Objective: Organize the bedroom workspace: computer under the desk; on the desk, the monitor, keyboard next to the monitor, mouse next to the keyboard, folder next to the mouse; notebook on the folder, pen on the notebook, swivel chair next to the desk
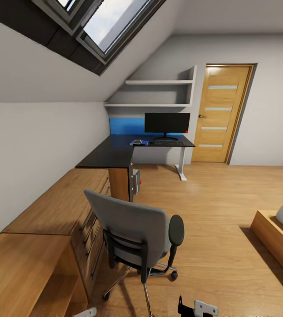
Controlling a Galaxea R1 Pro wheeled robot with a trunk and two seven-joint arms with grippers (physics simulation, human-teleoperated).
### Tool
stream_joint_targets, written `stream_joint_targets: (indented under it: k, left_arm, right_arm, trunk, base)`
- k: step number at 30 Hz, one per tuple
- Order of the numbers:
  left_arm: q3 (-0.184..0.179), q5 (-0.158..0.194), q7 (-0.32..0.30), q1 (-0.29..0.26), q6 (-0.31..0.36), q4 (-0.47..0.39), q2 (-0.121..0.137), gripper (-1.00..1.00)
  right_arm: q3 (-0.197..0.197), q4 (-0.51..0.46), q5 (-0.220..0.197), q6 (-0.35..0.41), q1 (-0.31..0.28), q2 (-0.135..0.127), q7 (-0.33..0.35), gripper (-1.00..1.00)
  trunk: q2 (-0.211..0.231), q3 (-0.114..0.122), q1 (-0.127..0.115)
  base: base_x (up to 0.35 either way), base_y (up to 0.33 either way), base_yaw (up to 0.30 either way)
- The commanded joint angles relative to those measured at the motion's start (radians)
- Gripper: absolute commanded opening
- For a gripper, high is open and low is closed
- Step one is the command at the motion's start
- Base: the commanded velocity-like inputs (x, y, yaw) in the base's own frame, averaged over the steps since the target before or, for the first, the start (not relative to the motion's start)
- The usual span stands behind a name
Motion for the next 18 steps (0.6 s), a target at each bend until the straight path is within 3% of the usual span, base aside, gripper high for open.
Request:
stream_joint_targets:
  k: [1,18]
  left_arm:
    - [-0.009,0.006,0.006,-0.001,-0.003,0.000,0.000,1.00]
    - [-0.009,0.006,0.007,-0.001,-0.003,0.000,0.000,1.00]
  right_arm:
    - [0.009,0.000,-0.004,-0.002,-0.001,0.000,-0.006,1.00]
    - [0.009,0.000,-0.004,-0.002,-0.001,0.000,-0.006,1.00]
  trunk:
    - [-0.008,-0.006,0.004]
    - [-0.127,-0.086,0.069]
  base:
    - [0.000,0.000,0.000]
    - [0.000,0.000,0.000]
